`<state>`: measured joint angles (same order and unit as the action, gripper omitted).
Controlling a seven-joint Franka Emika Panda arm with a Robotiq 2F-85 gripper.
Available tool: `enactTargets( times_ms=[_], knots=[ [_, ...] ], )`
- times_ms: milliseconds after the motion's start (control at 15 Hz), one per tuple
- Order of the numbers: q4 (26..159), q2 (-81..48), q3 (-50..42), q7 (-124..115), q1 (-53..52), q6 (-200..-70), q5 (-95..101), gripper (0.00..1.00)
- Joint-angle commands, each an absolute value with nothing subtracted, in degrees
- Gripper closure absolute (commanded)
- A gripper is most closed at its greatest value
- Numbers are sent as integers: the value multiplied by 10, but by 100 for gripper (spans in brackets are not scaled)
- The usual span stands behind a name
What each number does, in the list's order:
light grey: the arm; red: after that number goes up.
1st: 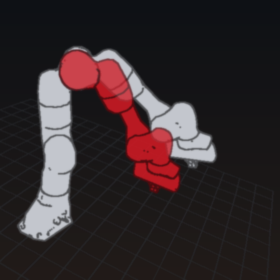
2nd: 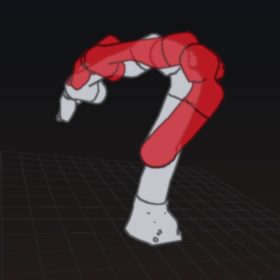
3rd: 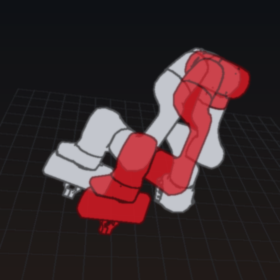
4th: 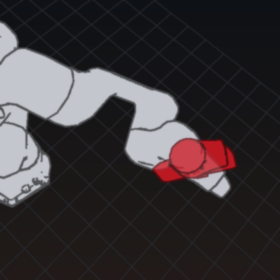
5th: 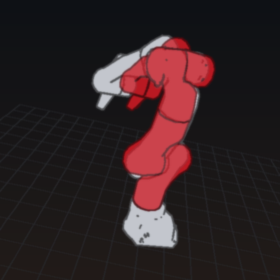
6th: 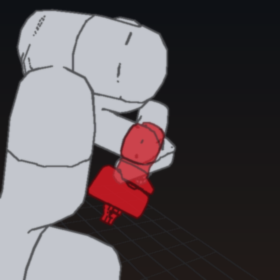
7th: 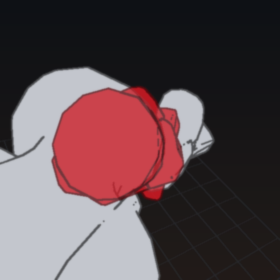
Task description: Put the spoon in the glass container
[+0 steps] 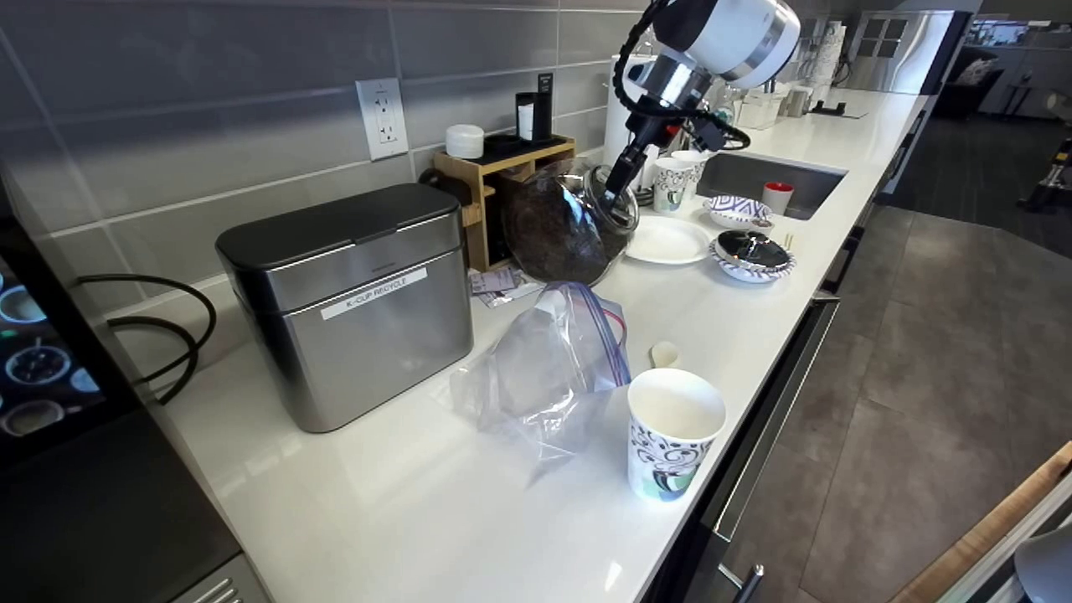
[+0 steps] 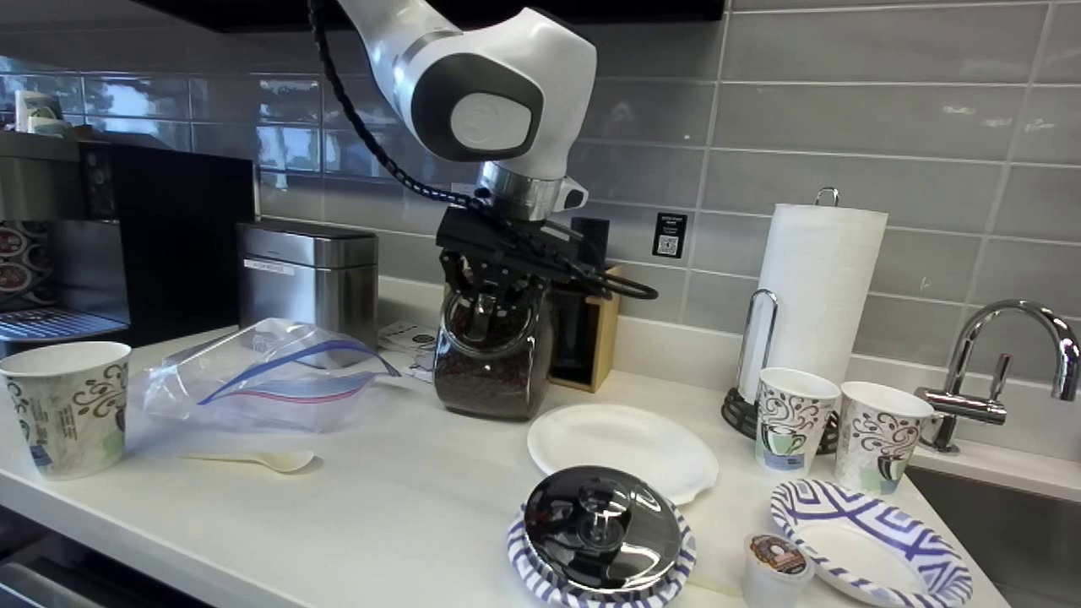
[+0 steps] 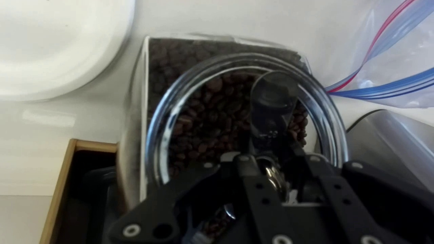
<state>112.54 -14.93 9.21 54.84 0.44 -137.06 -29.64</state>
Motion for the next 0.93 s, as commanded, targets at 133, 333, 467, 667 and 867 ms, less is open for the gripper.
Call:
enactTargets(
  times_ms=[133, 333, 467, 667, 867],
  knots=[
    [1120, -184, 113, 514, 1, -1398, -320, 94],
    [1122, -181, 114, 506, 2, -1407, -321, 94],
    [1128, -176, 115, 502, 2, -1423, -326, 94],
    [1138, -174, 118, 495, -1, -1466, -335, 94],
    [1147, -171, 123, 490, -1, -1493, -339, 94]
  ],
)
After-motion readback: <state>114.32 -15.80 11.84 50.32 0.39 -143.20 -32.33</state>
